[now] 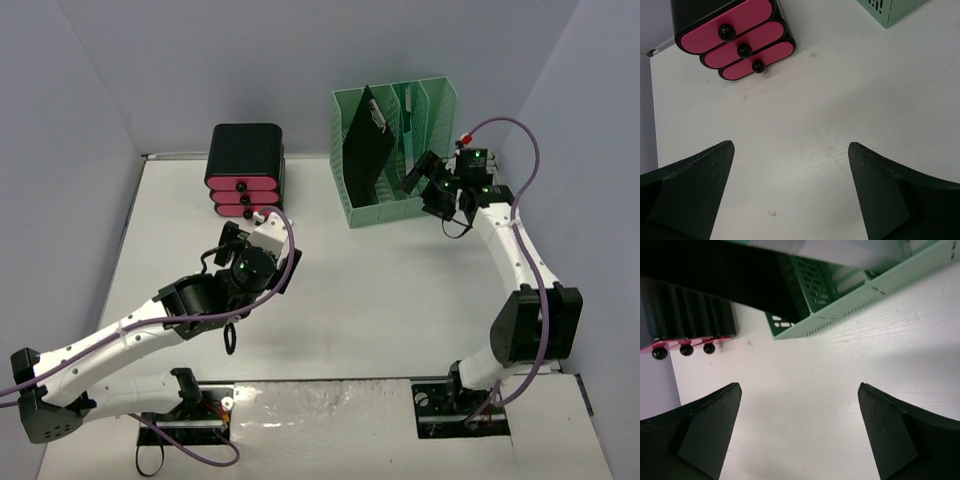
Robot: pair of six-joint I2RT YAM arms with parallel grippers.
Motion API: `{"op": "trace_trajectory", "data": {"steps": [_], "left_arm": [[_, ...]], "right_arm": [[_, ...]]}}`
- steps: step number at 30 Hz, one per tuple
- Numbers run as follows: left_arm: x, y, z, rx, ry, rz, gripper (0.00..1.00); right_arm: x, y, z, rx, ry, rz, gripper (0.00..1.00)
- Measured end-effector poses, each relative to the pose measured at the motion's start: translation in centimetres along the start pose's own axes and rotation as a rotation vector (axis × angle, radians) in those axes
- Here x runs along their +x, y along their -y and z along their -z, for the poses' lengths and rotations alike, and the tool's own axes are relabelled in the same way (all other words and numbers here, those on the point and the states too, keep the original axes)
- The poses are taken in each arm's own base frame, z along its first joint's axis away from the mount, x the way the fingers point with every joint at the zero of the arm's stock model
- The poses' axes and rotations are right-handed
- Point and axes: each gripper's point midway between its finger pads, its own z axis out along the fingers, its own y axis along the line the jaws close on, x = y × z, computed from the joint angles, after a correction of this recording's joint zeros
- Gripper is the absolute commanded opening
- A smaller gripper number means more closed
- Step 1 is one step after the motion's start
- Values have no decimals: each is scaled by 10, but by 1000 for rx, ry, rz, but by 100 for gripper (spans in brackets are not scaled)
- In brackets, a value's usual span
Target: Organize the desk
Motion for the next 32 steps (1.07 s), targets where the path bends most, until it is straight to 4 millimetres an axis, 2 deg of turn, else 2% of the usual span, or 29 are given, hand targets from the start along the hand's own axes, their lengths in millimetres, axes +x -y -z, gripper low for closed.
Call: {"op": "trace_trajectory", "data": {"steps": [8, 15, 22, 25, 32], "left_arm": [[20, -5, 1, -44, -58, 38, 97], [35, -8, 1, -80, -96, 78, 97], [57, -6, -2, -98, -143, 98, 97], [63, -6, -2, -102, -154, 101, 97], [64, -5, -3, -104, -157, 116, 97]], "right_arm": [[42, 0, 20, 26, -49, 41, 100], [87, 5, 37, 50, -88, 98, 100], [118, 28, 35, 116, -129, 116, 100], [124, 32, 34, 134, -140, 122, 100], [123, 33, 34, 143, -131, 133, 100]]}}
